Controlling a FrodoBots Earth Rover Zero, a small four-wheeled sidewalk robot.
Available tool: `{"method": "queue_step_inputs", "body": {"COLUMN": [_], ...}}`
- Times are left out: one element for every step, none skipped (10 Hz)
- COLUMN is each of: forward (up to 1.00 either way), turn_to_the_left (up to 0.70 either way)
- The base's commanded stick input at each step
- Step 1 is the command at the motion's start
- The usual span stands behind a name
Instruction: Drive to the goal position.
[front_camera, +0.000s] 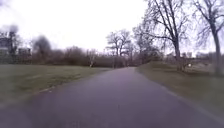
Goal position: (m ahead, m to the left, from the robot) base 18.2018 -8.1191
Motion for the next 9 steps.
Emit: {"method": "queue_step_inputs", "body": {"forward": [1.0, 1.0, 1.0, 1.0, 1.0, 1.0, 1.0, 1.0, 1.0], "turn_to_the_left": [0.0, 0.0, 0.0, 0.0, 0.0, 0.0, 0.0, 0.0, 0.0]}}
